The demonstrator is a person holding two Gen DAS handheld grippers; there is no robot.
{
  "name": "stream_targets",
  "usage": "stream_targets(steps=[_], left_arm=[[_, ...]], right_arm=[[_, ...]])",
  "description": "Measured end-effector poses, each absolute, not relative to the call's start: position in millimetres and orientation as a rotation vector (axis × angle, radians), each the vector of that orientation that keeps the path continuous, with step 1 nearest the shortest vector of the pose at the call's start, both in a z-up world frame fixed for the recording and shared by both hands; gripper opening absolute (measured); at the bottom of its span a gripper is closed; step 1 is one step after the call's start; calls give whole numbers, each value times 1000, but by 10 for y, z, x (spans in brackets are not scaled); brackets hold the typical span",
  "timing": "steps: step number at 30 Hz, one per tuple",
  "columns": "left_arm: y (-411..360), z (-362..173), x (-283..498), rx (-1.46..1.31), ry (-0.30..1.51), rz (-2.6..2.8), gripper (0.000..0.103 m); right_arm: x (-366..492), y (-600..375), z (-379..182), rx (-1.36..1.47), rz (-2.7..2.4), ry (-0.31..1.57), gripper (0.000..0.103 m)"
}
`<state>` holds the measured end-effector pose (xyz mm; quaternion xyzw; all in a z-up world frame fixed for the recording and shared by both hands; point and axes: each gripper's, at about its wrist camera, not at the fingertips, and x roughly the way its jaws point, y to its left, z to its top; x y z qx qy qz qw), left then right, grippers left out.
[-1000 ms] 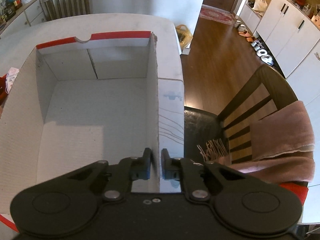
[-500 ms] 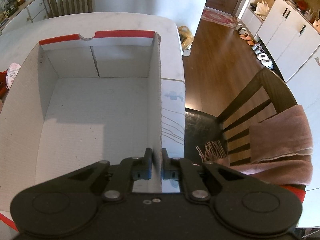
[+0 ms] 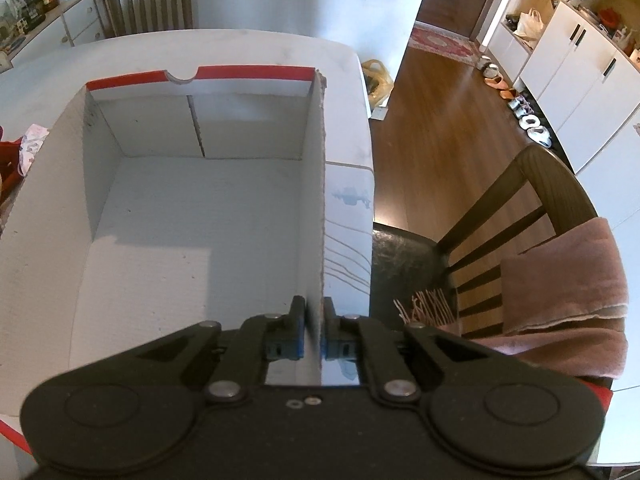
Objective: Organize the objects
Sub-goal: 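Close the left gripper on the pink fleece hat and lift it, then carry the pink hat with the left gripper into the box and release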
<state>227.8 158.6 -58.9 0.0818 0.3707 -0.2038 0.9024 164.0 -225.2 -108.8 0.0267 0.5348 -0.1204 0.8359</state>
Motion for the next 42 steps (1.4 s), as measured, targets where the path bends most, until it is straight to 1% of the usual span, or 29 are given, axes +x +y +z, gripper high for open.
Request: stream_targets(steps=[5, 10, 18, 24, 31, 42], left_arm=[[1531, -196, 2248, 115, 728, -500, 20], [1392, 41, 2286, 104, 719, -547, 20], [976, 235, 2351, 137, 694, -651, 20], [441, 332, 2325, 196, 661, -764, 20], [-104, 201, 2237, 268, 678, -846, 20], [-666, -314, 2124, 383, 766, -918, 20]], right_arm=[[1626, -2260, -1075, 72, -233, 1125, 2], [1607, -2237, -1072, 78, -221, 1130, 2], [1572, -2221, -1058, 96, -212, 1136, 2], [1554, -2198, -1057, 87, -208, 1135, 2], [1540, -2168, -1043, 86, -209, 1141, 2], [1566, -2168, -1074, 92, -221, 1153, 2]])
